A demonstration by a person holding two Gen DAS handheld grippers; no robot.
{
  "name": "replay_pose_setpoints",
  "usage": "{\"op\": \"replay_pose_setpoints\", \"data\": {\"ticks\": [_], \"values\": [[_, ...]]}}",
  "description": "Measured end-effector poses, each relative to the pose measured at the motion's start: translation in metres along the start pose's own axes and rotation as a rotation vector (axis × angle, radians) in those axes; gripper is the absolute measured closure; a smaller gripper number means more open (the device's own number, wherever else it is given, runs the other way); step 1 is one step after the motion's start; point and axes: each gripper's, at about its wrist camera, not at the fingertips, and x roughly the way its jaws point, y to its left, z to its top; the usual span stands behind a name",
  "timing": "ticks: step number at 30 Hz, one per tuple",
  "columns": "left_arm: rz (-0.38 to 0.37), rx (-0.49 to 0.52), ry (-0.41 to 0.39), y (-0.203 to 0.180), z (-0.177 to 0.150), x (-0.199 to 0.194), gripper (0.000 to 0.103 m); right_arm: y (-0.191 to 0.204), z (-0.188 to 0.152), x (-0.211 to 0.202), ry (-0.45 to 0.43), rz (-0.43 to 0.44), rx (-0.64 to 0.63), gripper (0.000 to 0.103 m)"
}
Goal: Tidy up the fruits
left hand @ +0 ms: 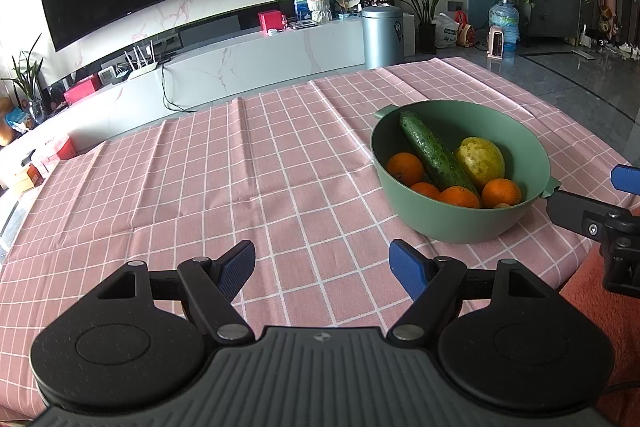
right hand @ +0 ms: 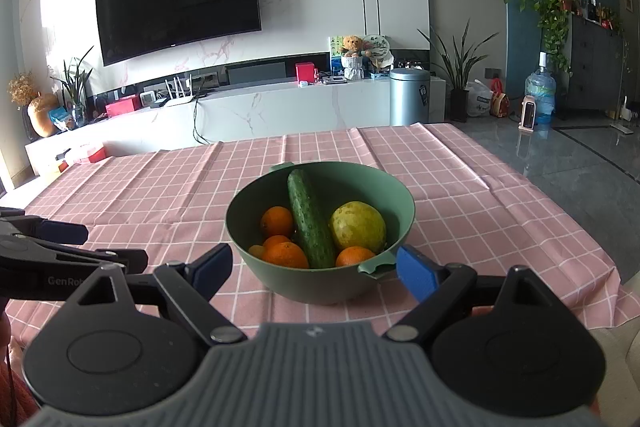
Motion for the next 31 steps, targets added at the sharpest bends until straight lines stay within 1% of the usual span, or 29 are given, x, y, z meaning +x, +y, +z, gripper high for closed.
{"op": "replay_pose_setpoints", "data": {"ticks": [7,15,31], "values": [[0.005,0.001,-0.005,0.0017,-0.0015,-0.0024,0.013,0.0002,0.0014,-0.0012,-0.004,0.0,-0.002,0.018],[-0.012,0.006,-0.014,-0.0006,0.0015,-0.0054,0.013,0.0002,0.0014,-0.0011,-0.003,0.0,-0.003,0.018],[-0.024,-0.019,-0.033,0.002,0.0044,-0.0094,0.013,-0.0013,0.0011,-0.001,-0.001,-0.001,-0.01,0.018]]}}
